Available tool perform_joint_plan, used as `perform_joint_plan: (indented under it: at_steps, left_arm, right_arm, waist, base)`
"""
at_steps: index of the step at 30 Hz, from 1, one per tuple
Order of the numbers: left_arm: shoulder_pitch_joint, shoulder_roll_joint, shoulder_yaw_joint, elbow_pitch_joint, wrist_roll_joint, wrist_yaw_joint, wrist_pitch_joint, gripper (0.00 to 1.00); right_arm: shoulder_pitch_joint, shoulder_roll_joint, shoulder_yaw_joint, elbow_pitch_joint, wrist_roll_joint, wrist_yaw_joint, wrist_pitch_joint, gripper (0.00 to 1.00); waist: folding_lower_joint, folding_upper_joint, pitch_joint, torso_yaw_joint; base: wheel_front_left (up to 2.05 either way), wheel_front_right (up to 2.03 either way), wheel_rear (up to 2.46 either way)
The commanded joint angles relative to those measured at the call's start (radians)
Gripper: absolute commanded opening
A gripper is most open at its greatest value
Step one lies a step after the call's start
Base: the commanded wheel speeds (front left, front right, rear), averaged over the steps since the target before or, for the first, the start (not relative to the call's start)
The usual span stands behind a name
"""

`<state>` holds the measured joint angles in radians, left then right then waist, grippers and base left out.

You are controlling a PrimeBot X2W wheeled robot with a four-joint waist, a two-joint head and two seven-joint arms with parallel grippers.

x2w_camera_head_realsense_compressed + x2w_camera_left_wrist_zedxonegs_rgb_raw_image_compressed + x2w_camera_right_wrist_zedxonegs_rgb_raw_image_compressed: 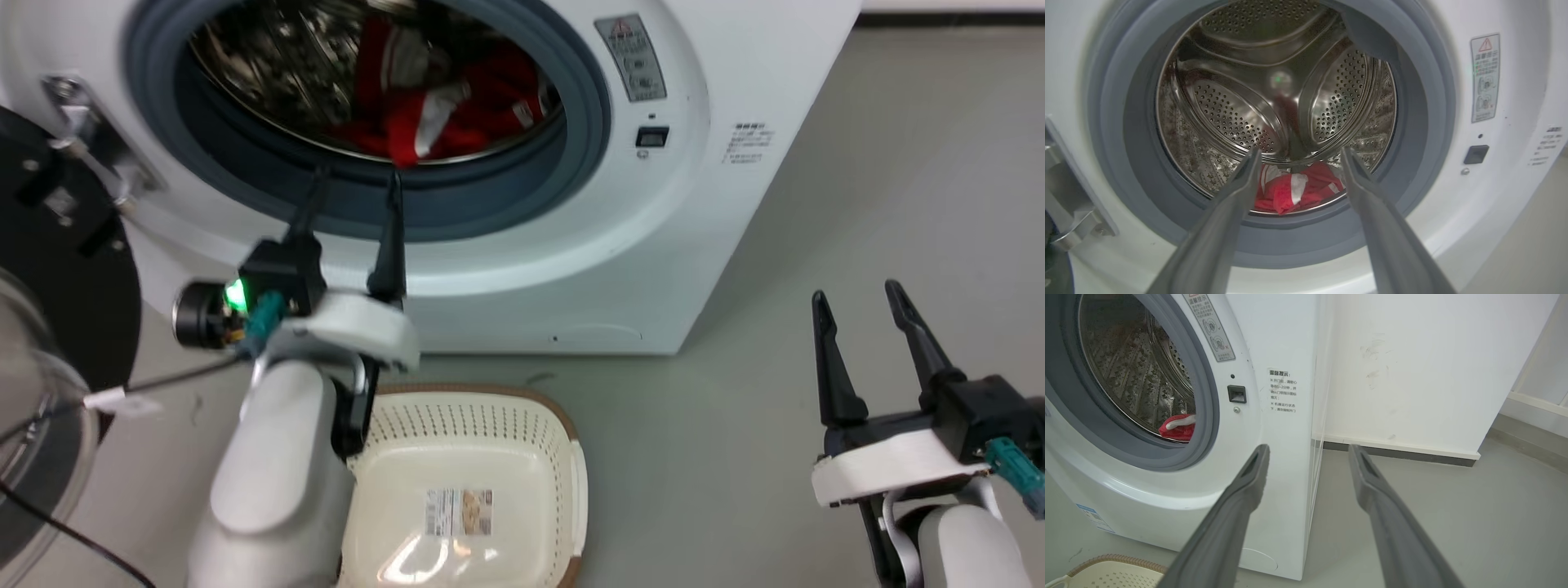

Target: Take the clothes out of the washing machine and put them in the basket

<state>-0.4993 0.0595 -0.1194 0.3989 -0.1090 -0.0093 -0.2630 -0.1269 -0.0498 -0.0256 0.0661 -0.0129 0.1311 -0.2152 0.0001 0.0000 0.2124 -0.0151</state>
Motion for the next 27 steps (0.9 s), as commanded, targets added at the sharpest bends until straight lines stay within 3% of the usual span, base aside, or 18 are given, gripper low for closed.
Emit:
perform_joint_plan:
  at_steps: [1,17,27]
  left_arm:
    - [-0.063,0.011,0.011,0.032,0.010,-0.006,-0.003,1.00]
    - [-0.466,0.123,0.067,0.429,0.015,-0.029,0.004,1.00]
    - [-0.715,0.208,0.071,0.693,0.001,-0.049,0.154,1.00]
  right_arm:
    - [-0.030,-0.001,0.008,-0.012,0.005,-0.001,-0.007,1.00]
    - [-0.116,0.000,0.065,0.018,0.077,0.000,-0.046,1.00]
    - [-0.167,0.000,0.126,0.035,0.124,-0.001,-0.050,1.00]
  waist:
    - [-0.0001,0.0000,0.091,-0.029]
    - [-0.0001,0.0000,0.285,-0.134]
    - [-0.0001,0.0000,0.366,-0.208]
  base:
    - [0.00,0.00,0.00]
    - [0.00,0.00,0.00]
    - [0.00,0.00,0.00]
